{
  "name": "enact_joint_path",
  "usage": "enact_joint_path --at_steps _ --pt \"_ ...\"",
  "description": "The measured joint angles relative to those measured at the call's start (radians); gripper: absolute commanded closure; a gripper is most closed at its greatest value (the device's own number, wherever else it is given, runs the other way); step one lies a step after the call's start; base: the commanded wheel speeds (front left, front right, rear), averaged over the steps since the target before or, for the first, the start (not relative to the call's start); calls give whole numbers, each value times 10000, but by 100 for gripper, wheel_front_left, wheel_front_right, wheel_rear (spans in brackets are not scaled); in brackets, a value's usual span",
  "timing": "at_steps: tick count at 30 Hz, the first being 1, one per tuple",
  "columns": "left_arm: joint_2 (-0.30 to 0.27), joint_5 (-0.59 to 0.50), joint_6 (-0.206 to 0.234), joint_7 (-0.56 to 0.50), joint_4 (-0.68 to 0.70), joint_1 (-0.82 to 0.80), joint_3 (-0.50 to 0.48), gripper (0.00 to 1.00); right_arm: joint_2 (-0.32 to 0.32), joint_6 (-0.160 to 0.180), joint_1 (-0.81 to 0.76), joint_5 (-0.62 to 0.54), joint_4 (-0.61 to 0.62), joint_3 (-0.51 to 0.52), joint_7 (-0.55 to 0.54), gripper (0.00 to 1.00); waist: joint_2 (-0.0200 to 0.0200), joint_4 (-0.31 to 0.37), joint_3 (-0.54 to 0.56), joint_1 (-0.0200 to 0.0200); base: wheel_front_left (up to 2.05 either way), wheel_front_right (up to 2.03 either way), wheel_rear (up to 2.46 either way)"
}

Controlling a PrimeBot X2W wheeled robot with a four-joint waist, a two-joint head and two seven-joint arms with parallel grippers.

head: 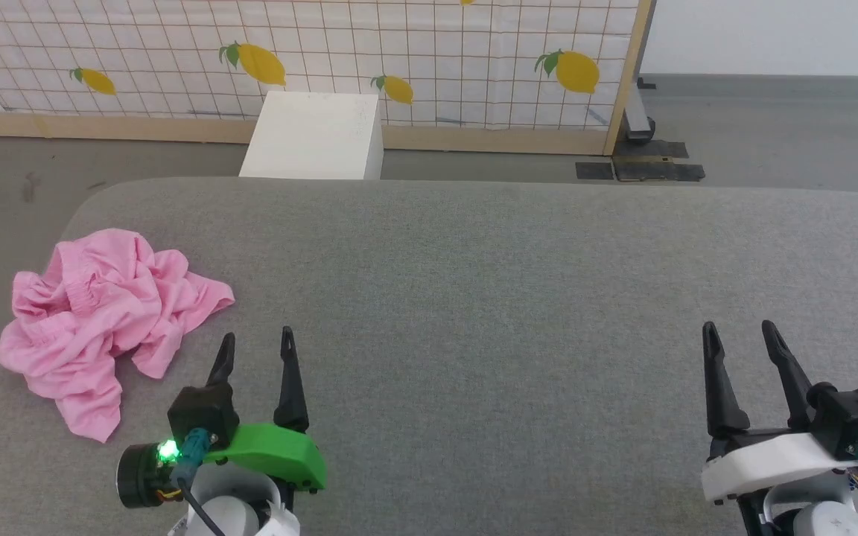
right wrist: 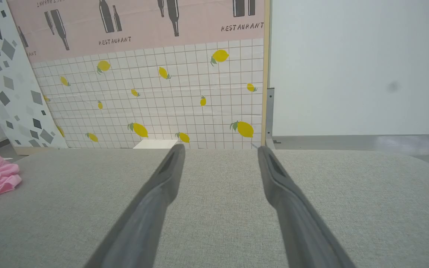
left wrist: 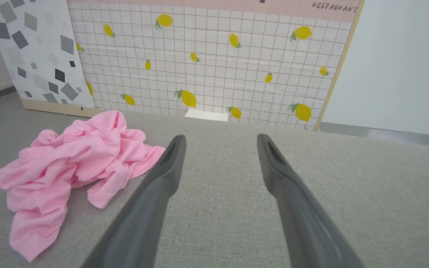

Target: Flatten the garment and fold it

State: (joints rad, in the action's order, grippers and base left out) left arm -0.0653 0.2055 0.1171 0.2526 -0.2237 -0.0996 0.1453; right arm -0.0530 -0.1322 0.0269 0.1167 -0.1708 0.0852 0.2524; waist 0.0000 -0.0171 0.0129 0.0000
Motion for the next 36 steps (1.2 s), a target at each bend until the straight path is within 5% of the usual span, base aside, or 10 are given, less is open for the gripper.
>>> enact_joint_path --at_steps 25,36 --pt "-8 67 67 2 -65 -83 35 0 2 0 136 -12 -33 109 35 0 0 -85 -134 0 0 0 0" --pt "-12 58 84 40 -113 -350 107 0 6 0 87 -136 59 293 35 0 0 -1426 -145 0 0 0 0"
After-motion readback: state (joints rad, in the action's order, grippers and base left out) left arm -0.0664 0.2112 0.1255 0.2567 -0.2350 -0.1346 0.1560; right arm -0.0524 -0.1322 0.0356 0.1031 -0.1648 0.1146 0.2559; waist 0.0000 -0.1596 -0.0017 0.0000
